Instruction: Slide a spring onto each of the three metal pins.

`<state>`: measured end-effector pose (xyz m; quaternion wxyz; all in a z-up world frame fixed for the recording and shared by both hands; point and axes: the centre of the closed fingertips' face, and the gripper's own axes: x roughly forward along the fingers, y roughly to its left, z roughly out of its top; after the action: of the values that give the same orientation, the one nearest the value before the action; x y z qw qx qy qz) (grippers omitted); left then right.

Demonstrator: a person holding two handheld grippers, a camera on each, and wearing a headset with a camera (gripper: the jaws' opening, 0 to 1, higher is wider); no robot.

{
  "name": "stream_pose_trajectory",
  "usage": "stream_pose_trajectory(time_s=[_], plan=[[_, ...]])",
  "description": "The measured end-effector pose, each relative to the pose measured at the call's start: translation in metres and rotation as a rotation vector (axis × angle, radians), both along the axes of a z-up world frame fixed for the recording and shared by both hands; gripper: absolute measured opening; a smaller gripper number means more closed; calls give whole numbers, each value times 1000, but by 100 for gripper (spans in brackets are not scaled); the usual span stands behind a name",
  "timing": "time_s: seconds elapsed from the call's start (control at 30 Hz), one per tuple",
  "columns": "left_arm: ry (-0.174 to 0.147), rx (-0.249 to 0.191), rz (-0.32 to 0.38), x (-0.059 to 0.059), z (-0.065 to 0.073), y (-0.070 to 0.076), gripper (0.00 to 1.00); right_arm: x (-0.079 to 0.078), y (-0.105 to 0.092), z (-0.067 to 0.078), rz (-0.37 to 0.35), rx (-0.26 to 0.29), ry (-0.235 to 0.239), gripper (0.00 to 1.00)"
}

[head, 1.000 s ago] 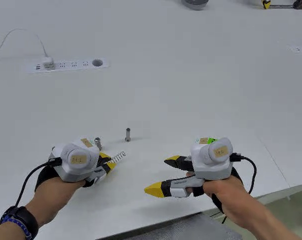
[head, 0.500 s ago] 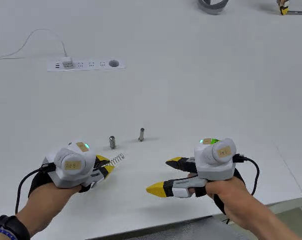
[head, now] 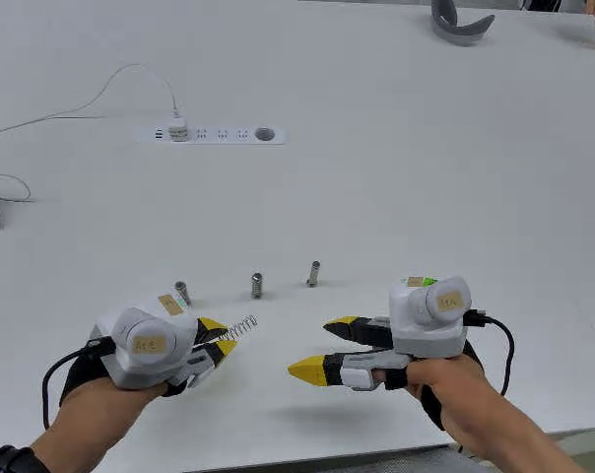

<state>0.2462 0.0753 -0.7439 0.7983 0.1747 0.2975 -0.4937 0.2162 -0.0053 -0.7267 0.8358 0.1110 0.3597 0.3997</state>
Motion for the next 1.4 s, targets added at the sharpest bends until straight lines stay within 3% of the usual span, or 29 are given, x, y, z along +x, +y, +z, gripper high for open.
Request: stream_pose_trajectory(time_s=[0.17,0.37,0.87,1.4], plan=[[1,4,-7,-11,1,7,10,3,14,2,6,46,13,58],[-5,3,-23,-20,8,7,10,6,31,7,-9,152,59,56],[-33,-31,-58,-29,28,-9,10,11,58,19,0,301,141,35],[-54,-47,-85,-28,39,-12,10,16,58,35,-15,379,145,18]])
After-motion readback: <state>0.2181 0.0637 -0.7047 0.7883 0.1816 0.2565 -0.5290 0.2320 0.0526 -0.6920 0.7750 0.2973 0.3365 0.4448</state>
